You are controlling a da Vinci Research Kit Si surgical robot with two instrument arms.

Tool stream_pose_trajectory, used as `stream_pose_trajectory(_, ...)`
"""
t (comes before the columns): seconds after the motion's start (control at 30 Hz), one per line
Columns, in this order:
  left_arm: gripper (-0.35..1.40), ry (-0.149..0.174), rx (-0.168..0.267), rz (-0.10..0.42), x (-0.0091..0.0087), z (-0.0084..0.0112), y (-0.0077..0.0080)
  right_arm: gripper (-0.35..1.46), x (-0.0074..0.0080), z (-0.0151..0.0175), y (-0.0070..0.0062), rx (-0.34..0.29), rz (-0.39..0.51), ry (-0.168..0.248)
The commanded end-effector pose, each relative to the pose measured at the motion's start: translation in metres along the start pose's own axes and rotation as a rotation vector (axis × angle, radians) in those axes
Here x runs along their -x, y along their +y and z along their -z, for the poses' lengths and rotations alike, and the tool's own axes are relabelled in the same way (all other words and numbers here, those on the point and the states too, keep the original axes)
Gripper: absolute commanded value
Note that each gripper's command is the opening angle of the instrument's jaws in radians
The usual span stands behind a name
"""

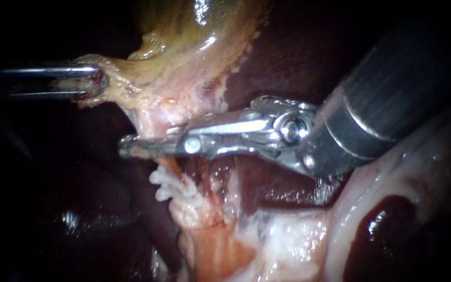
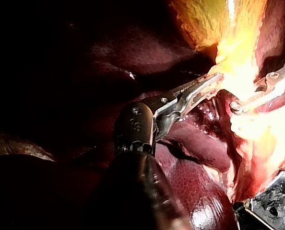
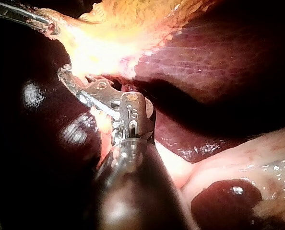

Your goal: Going back third clip left tube

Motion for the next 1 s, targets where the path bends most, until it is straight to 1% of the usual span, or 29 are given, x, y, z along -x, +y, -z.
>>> stream_pose_trajectory(0.03,-0.35,0.0,0.0,0.0,0.0,0.0,0.0,-0.35,0.0,0.0,0.0,-0.001,0.0,-0.001)
stream_pose_trajectory(0.07,-0.35,0.0,0.0,0.0,0.0,0.0,0.0,-0.35,0.0,0.0,0.0,-0.008,0.0,-0.008)
stream_pose_trajectory(0.1,-0.35,0.0,0.0,0.0,0.0,0.0,0.0,-0.26,0.0,0.0,0.0,-0.023,-0.001,-0.011)
stream_pose_trajectory(0.13,-0.35,0.0,0.0,0.0,0.0,0.0,0.0,-0.09,0.0,-0.0001,0.0,-0.04,0.005,-0.013)
stream_pose_trajectory(0.17,-0.35,0.0,0.0,0.0,0.0,0.0,0.0,0.14,-0.0001,-0.0003,0.0001,-0.048,0.011,-0.005)
stream_pose_trajectory(0.2,-0.35,0.0,0.0,0.0,0.0,0.0,0.0,0.32,-0.0001,-0.0005,0.0002,-0.056,0.011,0.005)
stream_pose_trajectory(0.27,-0.35,0.0,0.0,0.0,0.0,0.0,0.0,0.42,-0.0002,-0.001,0.0004,-0.059,0.011,0.02)
stream_pose_trajectory(0.43,-0.35,0.0,0.0,0.0,0.0,0.0,0.0,0.46,0.0,-0.0011,0.0009,-0.06,0.013,0.025)
stream_pose_trajectory(0.5,-0.35,0.0,0.0,0.0,0.0,0.0,0.0,0.47,0.0001,-0.0011,0.0014,-0.059,0.025,0.026)
stream_pose_trajectory(0.57,-0.35,0.0,0.0,0.0,0.0,0.0,0.0,0.48,0.0002,-0.0012,0.002,-0.054,0.055,0.028)
stream_pose_trajectory(0.7,-0.35,0.0,0.0,0.0,0.0,0.0,0.0,0.5,0.0011,-0.0014,0.0039,-0.037,0.161,0.034)
stream_pose_trajectory(0.8,-0.35,0.0,0.0,0.0,0.0,0.0,0.0,0.5,0.0018,-0.0013,0.0052,-0.029,0.194,0.036)
stream_pose_trajectory(0.9,-0.35,0.0,0.0,0.0,0.0,0.0,0.0,0.5,0.0022,-0.0009,0.0061,-0.026,0.214,0.036)
stream_pose_trajectory(1.0,-0.35,0.0,0.0,0.0,0.0,0.0,0.0,0.5,0.0024,-0.0003,0.0065,-0.027,0.25,0.035)
